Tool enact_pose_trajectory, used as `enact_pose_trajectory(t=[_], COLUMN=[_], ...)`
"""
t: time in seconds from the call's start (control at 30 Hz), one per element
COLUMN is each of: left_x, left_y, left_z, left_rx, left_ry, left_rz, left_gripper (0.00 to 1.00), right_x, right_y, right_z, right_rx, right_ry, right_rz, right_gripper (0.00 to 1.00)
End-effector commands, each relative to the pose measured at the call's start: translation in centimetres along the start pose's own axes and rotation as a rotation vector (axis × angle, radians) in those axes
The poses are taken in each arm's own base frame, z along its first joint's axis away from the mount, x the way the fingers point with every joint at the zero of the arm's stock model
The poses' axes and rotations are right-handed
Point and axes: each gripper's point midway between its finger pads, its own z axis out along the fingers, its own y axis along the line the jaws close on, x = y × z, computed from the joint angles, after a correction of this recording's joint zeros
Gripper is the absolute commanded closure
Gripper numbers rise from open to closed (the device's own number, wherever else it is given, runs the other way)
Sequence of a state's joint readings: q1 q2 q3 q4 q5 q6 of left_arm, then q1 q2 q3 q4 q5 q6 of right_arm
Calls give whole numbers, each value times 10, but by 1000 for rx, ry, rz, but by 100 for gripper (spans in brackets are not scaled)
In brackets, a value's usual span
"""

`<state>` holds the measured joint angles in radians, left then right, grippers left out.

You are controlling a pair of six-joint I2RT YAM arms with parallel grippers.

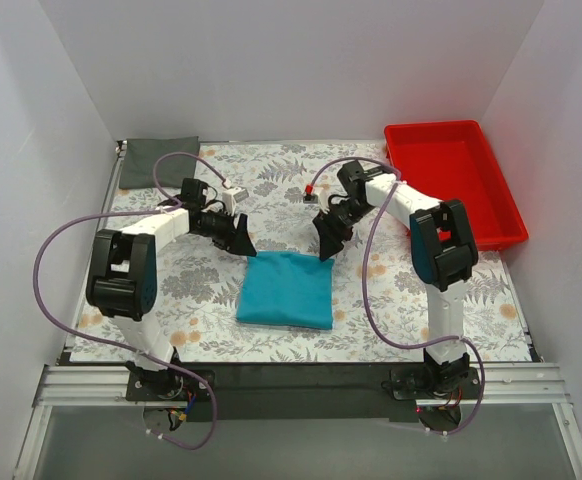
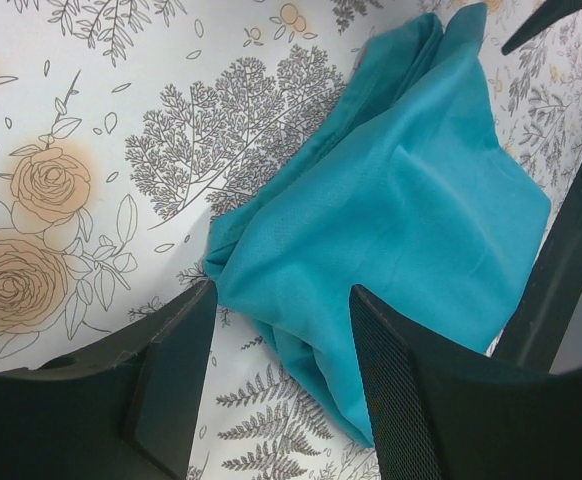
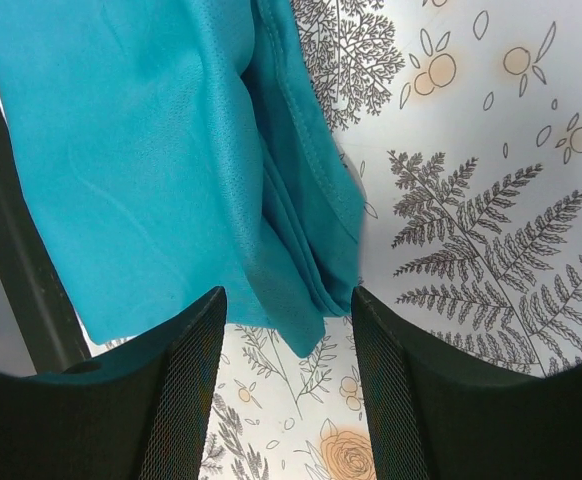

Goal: Fold and stack the t-shirts
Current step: Fold the tshirt

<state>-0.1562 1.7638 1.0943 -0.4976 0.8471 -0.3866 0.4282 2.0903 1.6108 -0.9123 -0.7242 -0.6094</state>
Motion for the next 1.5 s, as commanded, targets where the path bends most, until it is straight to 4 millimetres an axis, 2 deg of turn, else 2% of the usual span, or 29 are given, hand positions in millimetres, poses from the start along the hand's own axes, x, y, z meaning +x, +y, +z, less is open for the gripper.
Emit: enact_pose_trajectory(t=[0.0, 0.17, 0.43, 0.53, 0.7, 0.77, 0.8, 0.9, 0.93, 1.0, 1.03, 1.1, 1.13, 1.17, 1.23, 1.47], left_x=[-14, -7, -8, -11, -16, -17, -17, -20, -21, -25, -24, -23, -21, -21, -16, 0], left_y=[5, 16, 17, 13, 9, 8, 8, 8, 8, 9, 10, 12, 12, 12, 14, 18], left_z=[-1, 9, 11, 11, 6, 5, 4, 2, 1, -2, -3, -2, 0, 1, 4, 12], left_rx=[-12, -16, 2, 22, 25, 28, 27, 21, 20, 8, -1, -3, 1, 4, 11, 16], left_ry=[-11, 24, 26, 25, 23, 27, 29, 28, 28, 25, 29, 31, 33, 32, 45, 89], left_rz=[22, -11, -10, -15, 7, 9, 13, 22, 29, 39, 43, 43, 38, 32, 5, -23], left_gripper=[45, 45, 50, 61, 86, 94, 97, 100, 100, 100, 94, 77, 65, 59, 56, 56], right_x=[1, 8, 11, 12, 20, 21, 22, 16, 14, 6, 7, 5, 7, 7, 10, 10], right_y=[3, -1, 0, 2, 4, 5, 5, 4, 5, 4, 5, 5, 4, 5, 5, 5], right_z=[3, 9, 7, 5, 2, 2, 1, -4, -7, -14, -15, -16, -13, -12, -9, -7], right_rx=[-22, -31, -23, -19, -13, -15, -14, -3, 0, 13, 11, 7, -2, -9, -24, -33], right_ry=[3, 22, 32, 35, 64, 69, 73, 66, 65, 54, 57, 54, 58, 59, 64, 63], right_rz=[-35, -19, -23, -28, -42, -46, -47, -56, -58, -73, -73, -72, -62, -58, -42, -33], right_gripper=[40, 44, 52, 54, 56, 64, 73, 89, 95, 96, 97, 97, 97, 97, 99, 99])
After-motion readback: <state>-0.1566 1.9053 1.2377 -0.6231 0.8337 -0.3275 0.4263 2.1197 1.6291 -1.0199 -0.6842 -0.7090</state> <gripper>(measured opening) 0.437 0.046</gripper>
